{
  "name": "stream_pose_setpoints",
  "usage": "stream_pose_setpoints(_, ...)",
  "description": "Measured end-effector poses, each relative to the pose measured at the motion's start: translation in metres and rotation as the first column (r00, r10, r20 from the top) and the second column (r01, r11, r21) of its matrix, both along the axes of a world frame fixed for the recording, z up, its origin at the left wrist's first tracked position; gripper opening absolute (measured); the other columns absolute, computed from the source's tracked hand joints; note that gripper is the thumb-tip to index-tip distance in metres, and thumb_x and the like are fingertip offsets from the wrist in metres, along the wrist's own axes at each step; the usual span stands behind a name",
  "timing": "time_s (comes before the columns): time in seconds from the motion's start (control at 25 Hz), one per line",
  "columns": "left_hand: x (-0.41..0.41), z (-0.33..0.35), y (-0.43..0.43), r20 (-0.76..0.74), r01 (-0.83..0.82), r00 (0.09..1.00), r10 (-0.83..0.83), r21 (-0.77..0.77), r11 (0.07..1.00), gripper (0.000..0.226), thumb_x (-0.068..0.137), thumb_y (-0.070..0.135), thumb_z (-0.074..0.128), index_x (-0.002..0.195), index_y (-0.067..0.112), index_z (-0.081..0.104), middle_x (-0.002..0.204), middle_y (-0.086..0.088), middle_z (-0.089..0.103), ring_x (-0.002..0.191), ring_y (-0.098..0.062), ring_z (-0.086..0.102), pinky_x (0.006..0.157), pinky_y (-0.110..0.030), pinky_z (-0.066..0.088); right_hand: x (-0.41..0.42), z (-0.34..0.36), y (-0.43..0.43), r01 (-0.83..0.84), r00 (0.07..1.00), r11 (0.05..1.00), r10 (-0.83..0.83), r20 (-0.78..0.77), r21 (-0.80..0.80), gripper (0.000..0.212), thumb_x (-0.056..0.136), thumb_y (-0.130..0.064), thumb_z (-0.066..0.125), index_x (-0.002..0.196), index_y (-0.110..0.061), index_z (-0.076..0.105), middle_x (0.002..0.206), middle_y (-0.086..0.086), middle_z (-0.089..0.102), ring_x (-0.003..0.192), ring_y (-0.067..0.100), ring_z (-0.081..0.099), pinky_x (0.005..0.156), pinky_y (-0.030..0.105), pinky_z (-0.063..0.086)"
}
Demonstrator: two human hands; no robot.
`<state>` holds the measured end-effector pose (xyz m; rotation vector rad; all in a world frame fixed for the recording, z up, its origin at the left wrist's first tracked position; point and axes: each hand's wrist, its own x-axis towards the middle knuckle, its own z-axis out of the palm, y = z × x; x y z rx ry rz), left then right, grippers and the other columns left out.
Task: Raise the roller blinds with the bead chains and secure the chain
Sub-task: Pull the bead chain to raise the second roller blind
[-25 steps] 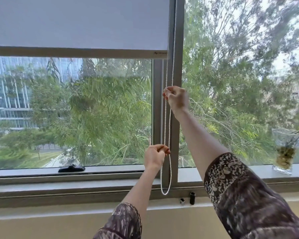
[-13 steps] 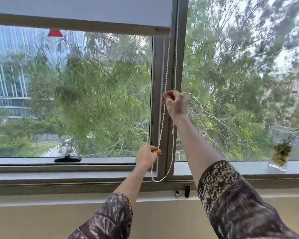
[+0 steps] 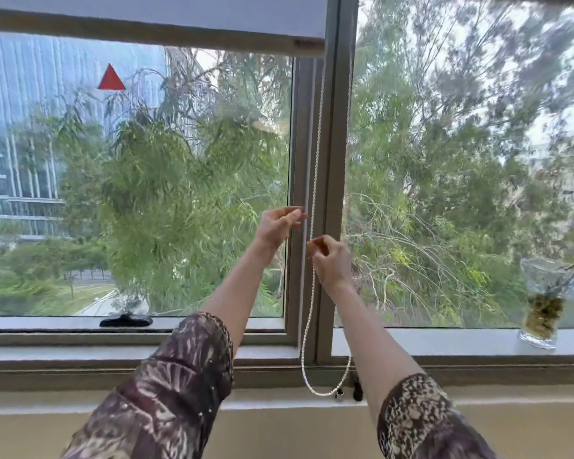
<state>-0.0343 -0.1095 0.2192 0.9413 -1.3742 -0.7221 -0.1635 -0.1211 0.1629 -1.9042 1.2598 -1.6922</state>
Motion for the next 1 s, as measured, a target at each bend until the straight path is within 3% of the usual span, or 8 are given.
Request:
stream_pose_setpoints(0.08,-0.007,0.026,0.005,-0.032,0.030,0.999,-0.032,-0.041,0.999,0.024,0.093,0.022,0.061,0.110,0.007,0.070,0.098,0.001,0.073,0.087,-0.008,0.063,0.071,-0.022,0.043,0.002,-0.015,-0.001,-0.017,1.000,0.999,0.017,-0.002,0.044,0.012,0.091,-0.015,0.060,0.085,-0.009,0.069,0.073,0.000,0.066,0.063,0.012,0.055,0.056,0.019,0.040)
stream_pose_setpoints(0.28,-0.028,0.064,0.009,-0.109,-0.011,0.994,-0.001,-0.107,0.994,0.027,0.092,0.016,0.062,0.113,-0.001,0.067,0.101,-0.006,0.074,0.077,0.000,0.062,0.068,-0.017,0.044,0.006,-0.043,0.004,-0.046,0.999,0.994,0.048,-0.019,0.103,0.013,0.091,-0.012,0.059,0.087,-0.005,0.069,0.080,0.008,0.070,0.068,0.016,0.059,0.062,0.033,0.051)
stream_pose_setpoints(0.44,-0.033,0.067,0.001,-0.185,-0.049,0.982,0.031,-0.094,0.994,0.024,0.092,0.018,0.062,0.109,0.003,0.069,0.091,0.001,0.074,0.070,0.000,0.062,0.060,-0.010,0.046,0.000,-0.055,0.006,-0.030,0.995,0.991,0.041,-0.085,0.130,0.015,0.091,-0.015,0.061,0.083,-0.005,0.069,0.079,0.009,0.071,0.064,0.015,0.058,0.059,0.029,0.048)
stream_pose_setpoints(0.56,-0.036,0.055,-0.005,-0.201,-0.116,0.975,0.097,-0.081,0.990,0.010,0.090,0.015,0.065,0.092,0.011,0.074,0.084,0.002,0.074,0.078,-0.006,0.064,0.074,-0.015,0.050,-0.002,-0.062,0.005,-0.017,0.987,0.984,0.044,-0.154,0.175,0.016,0.089,-0.018,0.064,0.082,-0.007,0.072,0.078,0.006,0.070,0.060,0.009,0.054,0.054,0.017,0.041)
stream_pose_setpoints(0.72,-0.036,0.040,-0.014,-0.173,-0.185,0.970,0.168,-0.088,0.979,0.024,0.088,0.012,0.067,0.070,0.027,0.070,0.081,0.003,0.075,0.098,-0.017,0.070,0.093,-0.030,0.054,-0.004,-0.063,0.003,-0.092,0.981,0.958,0.134,-0.142,0.272,0.014,0.084,-0.020,0.070,0.089,-0.008,0.077,0.079,0.006,0.074,0.072,0.014,0.065,0.069,0.024,0.053)
stream_pose_setpoints(0.84,-0.027,0.030,-0.022,-0.094,-0.231,0.970,0.224,-0.080,0.970,0.024,0.089,0.013,0.067,0.071,0.029,0.071,0.080,0.006,0.076,0.090,-0.014,0.070,0.093,-0.033,0.055,-0.002,-0.047,0.002,-0.100,0.986,0.962,0.131,-0.107,0.255,0.019,0.087,-0.018,0.066,0.100,-0.007,0.074,0.087,0.007,0.075,0.078,0.017,0.067,0.072,0.023,0.055)
stream_pose_setpoints(0.96,-0.015,0.015,-0.021,-0.022,-0.279,0.960,0.278,-0.070,0.958,0.018,0.089,0.017,0.067,0.077,0.029,0.072,0.080,0.013,0.075,0.081,-0.008,0.068,0.082,-0.030,0.056,0.002,-0.013,0.001,-0.098,0.995,0.968,0.103,-0.011,0.230,0.025,0.094,-0.013,0.053,0.113,-0.004,0.067,0.088,0.008,0.075,0.065,0.019,0.059,0.051,0.021,0.045)
stream_pose_setpoints(1.0,-0.011,0.008,-0.019,-0.015,-0.280,0.960,0.280,-0.059,0.958,0.016,0.089,0.016,0.067,0.079,0.028,0.072,0.085,0.010,0.076,0.080,-0.007,0.068,0.078,-0.026,0.056,0.004,0.001,0.002,-0.099,0.995,0.975,0.096,0.024,0.200,0.026,0.095,-0.013,0.050,0.114,-0.004,0.066,0.087,0.007,0.074,0.064,0.018,0.059,0.051,0.022,0.044)
